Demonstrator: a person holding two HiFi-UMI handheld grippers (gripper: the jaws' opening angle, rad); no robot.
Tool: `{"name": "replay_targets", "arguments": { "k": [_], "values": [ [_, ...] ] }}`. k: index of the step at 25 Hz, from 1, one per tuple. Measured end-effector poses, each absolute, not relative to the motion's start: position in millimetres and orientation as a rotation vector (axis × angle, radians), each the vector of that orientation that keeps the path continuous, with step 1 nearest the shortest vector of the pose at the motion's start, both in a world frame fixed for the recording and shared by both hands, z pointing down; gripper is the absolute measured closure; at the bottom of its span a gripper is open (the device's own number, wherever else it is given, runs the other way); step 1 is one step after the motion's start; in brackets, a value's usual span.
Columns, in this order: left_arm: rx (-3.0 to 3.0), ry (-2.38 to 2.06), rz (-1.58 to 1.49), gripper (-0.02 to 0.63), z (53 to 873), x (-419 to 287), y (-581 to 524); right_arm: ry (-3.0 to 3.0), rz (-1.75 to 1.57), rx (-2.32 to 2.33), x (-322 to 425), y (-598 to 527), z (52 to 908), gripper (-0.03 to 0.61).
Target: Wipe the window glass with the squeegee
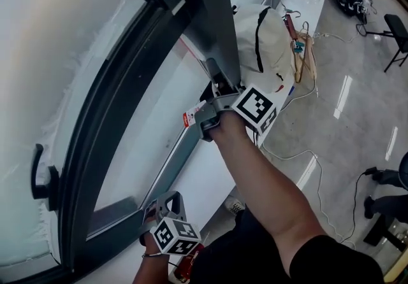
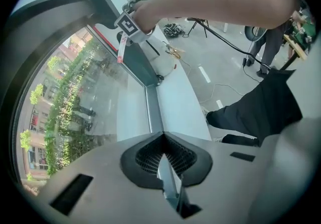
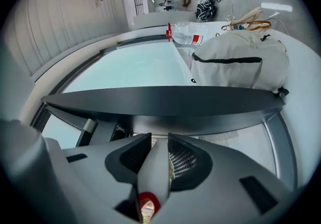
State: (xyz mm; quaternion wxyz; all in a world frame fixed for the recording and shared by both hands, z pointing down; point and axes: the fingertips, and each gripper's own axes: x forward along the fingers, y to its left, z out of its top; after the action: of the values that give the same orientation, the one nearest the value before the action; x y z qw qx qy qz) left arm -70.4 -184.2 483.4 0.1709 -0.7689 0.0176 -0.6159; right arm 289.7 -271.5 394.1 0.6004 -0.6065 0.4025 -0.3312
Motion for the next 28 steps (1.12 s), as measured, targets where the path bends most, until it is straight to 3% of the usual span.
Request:
{"name": "replay_targets", "arguments": {
  "k": [13, 28],
  "values": [
    [-2.370, 0.132, -1.775, 0.614, 478, -74, -189, 0.919, -0.759, -1.385, 297, -286, 392, 0.486],
    [-2.438, 0.183, -1.739, 0.614, 467, -118, -177, 0.987, -0.791, -1.382, 225, -284, 372, 0.486]
  ]
}}
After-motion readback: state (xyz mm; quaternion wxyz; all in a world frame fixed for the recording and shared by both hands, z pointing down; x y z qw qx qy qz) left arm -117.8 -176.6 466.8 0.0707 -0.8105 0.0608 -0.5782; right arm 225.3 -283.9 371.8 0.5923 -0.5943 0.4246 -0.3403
